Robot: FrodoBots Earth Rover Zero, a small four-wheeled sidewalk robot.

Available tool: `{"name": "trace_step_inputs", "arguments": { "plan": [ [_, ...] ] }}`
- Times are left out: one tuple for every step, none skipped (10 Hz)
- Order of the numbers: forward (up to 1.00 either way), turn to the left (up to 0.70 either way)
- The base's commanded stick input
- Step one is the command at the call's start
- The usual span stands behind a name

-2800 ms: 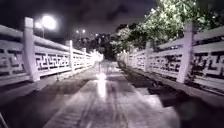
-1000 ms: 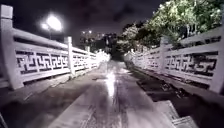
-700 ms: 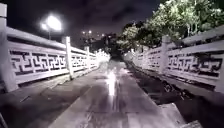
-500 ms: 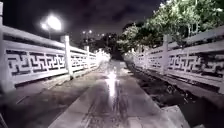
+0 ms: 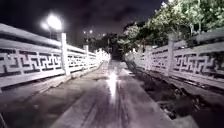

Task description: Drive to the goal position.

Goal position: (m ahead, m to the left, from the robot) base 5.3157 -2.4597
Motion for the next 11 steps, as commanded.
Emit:
{"name": "trace_step_inputs", "arguments": {
  "plan": [
    [0.59, 0.0],
    [0.59, 0.0],
    [0.59, 0.0],
    [0.59, 0.0],
    [0.59, 0.0],
    [0.59, 0.0],
    [0.59, 0.0],
    [0.59, 0.0],
    [0.59, 0.0],
    [0.59, 0.0],
    [0.59, 0.0]
  ]
}}
